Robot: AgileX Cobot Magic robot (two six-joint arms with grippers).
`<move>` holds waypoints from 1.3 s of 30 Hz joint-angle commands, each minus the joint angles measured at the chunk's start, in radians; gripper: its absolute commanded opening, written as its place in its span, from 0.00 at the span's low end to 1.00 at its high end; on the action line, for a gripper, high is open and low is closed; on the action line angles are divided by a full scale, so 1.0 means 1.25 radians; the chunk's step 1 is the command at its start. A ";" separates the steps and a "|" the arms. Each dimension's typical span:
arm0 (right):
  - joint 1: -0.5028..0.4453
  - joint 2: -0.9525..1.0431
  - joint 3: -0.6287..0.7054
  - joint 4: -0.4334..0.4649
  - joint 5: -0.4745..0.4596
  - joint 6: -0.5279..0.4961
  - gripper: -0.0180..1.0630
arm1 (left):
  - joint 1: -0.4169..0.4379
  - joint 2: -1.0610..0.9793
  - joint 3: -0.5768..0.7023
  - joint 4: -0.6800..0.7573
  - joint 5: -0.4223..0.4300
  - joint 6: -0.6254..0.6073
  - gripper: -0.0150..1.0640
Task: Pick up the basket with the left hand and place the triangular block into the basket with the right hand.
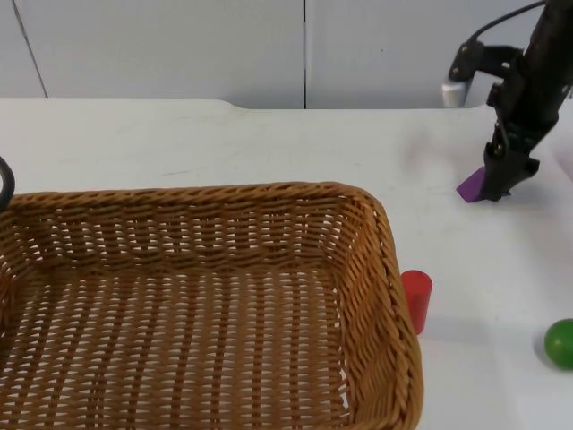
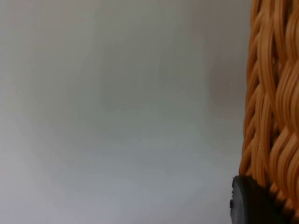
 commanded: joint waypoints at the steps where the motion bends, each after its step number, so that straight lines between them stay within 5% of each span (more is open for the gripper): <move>1: 0.001 0.011 -0.006 -0.005 -0.020 -0.013 0.81 | 0.002 -0.008 -0.001 -0.029 0.012 0.004 0.01; 7: 0.007 0.026 -0.006 -0.006 -0.027 -0.031 0.67 | 0.002 -0.008 -0.001 -0.029 0.009 0.004 0.01; 11: 0.009 0.032 -0.006 0.017 -0.027 -0.050 0.38 | 0.002 -0.008 -0.001 -0.029 0.006 0.006 0.01; 12: 0.009 0.032 -0.006 0.017 -0.027 -0.050 0.38 | 0.002 -0.008 -0.001 -0.029 0.006 0.006 0.01; 15: 0.009 0.024 -0.006 0.039 -0.020 -0.058 0.05 | 0.002 -0.008 -0.001 -0.027 0.002 0.006 0.01; 16: 0.009 0.015 -0.006 0.048 -0.018 -0.058 0.02 | 0.002 -0.008 -0.001 -0.026 0.001 0.006 0.01; 20: 0.010 -0.031 -0.006 0.078 0.028 -0.046 0.02 | 0.002 -0.008 -0.001 -0.026 -0.005 0.006 0.01; 28: 0.063 -0.203 -0.006 0.062 0.092 0.119 0.02 | 0.002 -0.008 -0.001 -0.018 -0.026 0.006 0.01; 34: 0.165 -0.314 -0.005 -0.073 0.092 0.344 0.02 | 0.002 -0.008 -0.001 -0.013 -0.028 0.006 0.01; 39: 0.246 -0.367 0.051 -0.072 0.092 0.437 0.02 | 0.002 -0.008 -0.001 -0.013 -0.029 0.006 0.01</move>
